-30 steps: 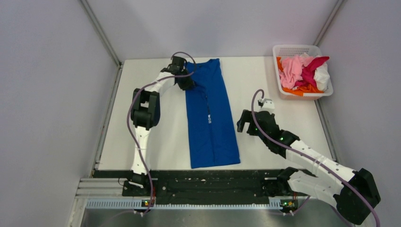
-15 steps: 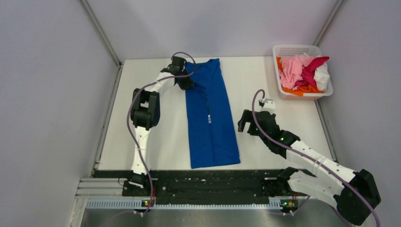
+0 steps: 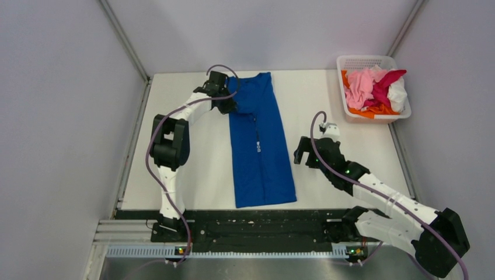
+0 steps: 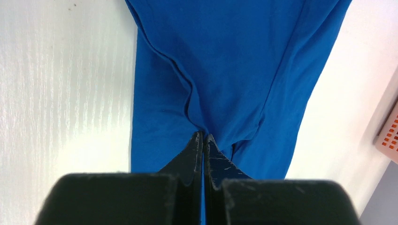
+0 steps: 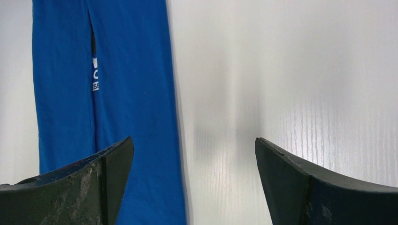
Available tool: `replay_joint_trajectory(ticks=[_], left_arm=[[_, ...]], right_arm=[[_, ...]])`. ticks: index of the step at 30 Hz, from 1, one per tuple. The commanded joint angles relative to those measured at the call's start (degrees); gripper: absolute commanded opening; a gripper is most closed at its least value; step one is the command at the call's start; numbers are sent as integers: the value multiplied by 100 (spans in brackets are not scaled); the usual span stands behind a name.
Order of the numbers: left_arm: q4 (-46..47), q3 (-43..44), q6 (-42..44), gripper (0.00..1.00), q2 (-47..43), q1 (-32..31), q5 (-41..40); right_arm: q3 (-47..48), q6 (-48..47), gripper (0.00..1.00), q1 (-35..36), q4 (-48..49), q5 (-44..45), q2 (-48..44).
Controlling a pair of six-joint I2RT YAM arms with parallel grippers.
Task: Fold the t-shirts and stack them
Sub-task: Rotate the tshirt 90 degrees, then grab the bottom of the folded rectangular tshirt with both arms
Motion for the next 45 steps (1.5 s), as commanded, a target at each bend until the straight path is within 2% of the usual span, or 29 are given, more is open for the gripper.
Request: replay_joint_trajectory(ticks=[1,4,7,9,12,13,16,20,26,31,36,40,45], left_arm=[[-102,-68,-95,4,-126,-3,-88],[-199,-143,-140,4,-78,-15,98],[-171,-291,-128,11,-98,-23,150],[-230,-322,-87,27,-125,-25,173],[-345,-396,26,65,-319,-25,270],[-339,-549,58,72,-455,-20,285],[-234,-1213,129,83,-1144,-47,246],[-24,-2539,119,97,-2408,-301,314],[-350,-4393,-31,99,-4177,-1213,185],[-763,-5666,-448,99,-5489,-2026,174],[-738,-6681,-1217,98,-6789,-2462,492],[-645,-7112,-1682,96,-7098,-2736,652],[-307,-7314,-1905,89,-6827,-2981,667]], right_arm=[[52,-13,99,-62,158,-22,38],[53,-8,99,-62,150,-17,41],[61,-3,99,-52,151,-50,49],[66,0,99,-63,145,-87,64],[138,39,99,-63,70,-179,166],[184,44,99,-58,17,-242,230],[262,180,99,-62,-168,-483,366],[136,335,99,-62,-278,-1068,376],[-207,402,98,-52,-541,-2370,202],[-637,501,96,-48,-713,-2736,-240],[-959,656,96,-36,-747,-3166,-634],[-1097,853,94,-38,-755,-3322,-705],[-1290,1135,88,-37,-544,-3528,-701]])
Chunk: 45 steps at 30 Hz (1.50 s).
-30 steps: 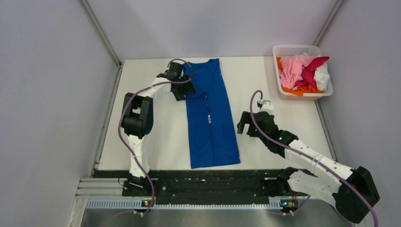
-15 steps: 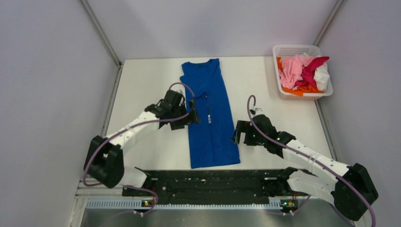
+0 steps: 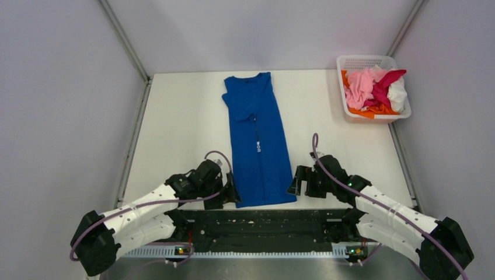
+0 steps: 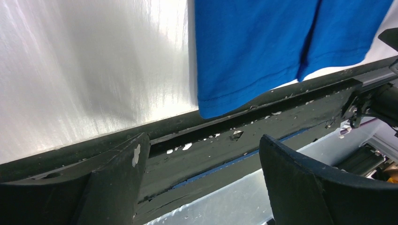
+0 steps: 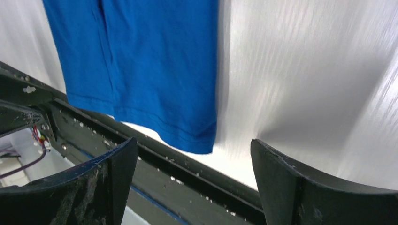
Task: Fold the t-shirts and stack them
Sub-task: Grab the bottom of the folded rectangular tshirt with both arms
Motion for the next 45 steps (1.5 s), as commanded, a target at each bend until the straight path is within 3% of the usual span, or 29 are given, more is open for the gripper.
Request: replay_joint_trajectory(ticks=[1,6,11,20,22,24,32,37,45], left_arm=[[574,-113,-418,88,272,-171,90],[1113,-56,-419,79,711,-192,-13],[1323,-159,-383,61,1225,-207,-124],[1476,-6,-208,39,1858,-212,-492],[1498,48,-169,25,2017,-206,-444],[1414,86,-164,3,2151,-205,-409],[1243,-193,-230,0,1251,-269,26],[1374,-233,-290,0,588,-267,13],[1161,870,98,0,1276,-50,-651]], right_arm=[[-158,323,87,-41,299,-294,-81],[-282,446,75,-37,638,-364,59],[-541,550,54,-32,1290,-350,285],[-656,614,21,-37,1547,-449,640],[-662,644,12,-36,1597,-504,598],[-656,640,0,-36,1573,-519,564],[-771,895,0,126,1616,-954,255],[-593,1142,0,313,1779,-763,1],[485,668,0,306,1954,-92,1097]])
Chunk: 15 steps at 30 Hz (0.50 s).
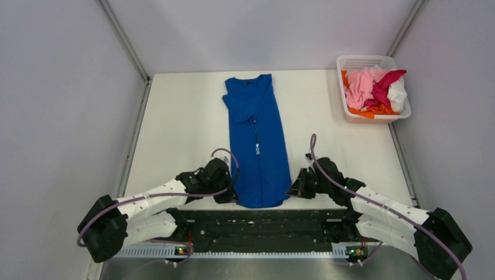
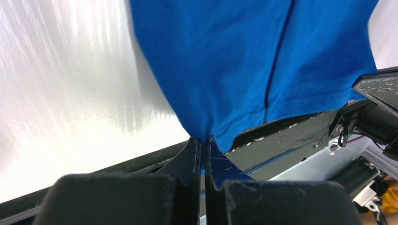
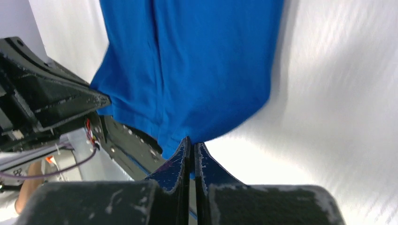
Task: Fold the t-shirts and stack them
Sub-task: Grab the bottom of the folded rectangular tshirt with both arms, then fold the folded rectangular tshirt in 1/3 of the way
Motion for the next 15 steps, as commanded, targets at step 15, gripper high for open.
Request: replay_joint_trajectory(ticks=[15], left_arm=[[-50,3134,1501,0,2243,2109,361]], right_arm=[[3549,-901,0,-592,365,1427,2960]])
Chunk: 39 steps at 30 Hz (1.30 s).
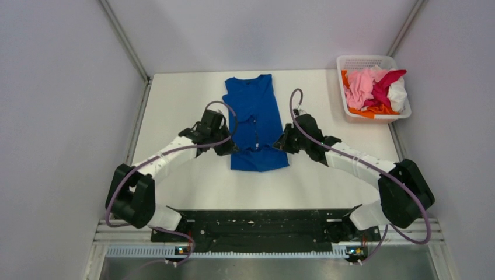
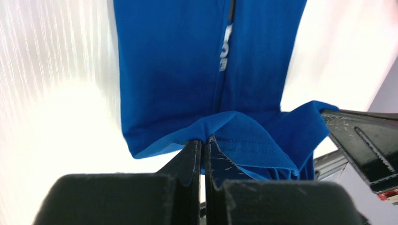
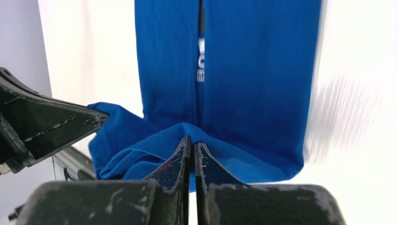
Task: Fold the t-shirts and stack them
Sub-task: Fold the folded rectangular tshirt in 1/3 of the way
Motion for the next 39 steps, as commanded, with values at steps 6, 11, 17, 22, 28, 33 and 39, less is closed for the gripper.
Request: replay_joint_trajectory(ticks=[6,11,17,22,28,33,39], left_arm=[[76,1666,650,0,1523,768,756],[97,2255,648,0,2163,1105,911],[-8,2652,692,0,2608,1296,885],[129,2754,754,0,2841,1425,830],[-49,3269,712,5,3389,1447,635],[-55,3348,677,8,3515,1497,360],[-286,3716,611,49,3659,1557,465]], right_arm=[[1656,-589,0,-442,156,458,1224],[2153,-764,0,-689,154,485,1776],[2448,-889,0,-876,333,248,2261],[2599,-987,0,-1016,600,97,2617],[2830,-1179,0,-1127,891,80,3088],[2767,-1285,0,-1184,1180,358,3213],[2935,-1528,42,-1338,1415,7,3462]])
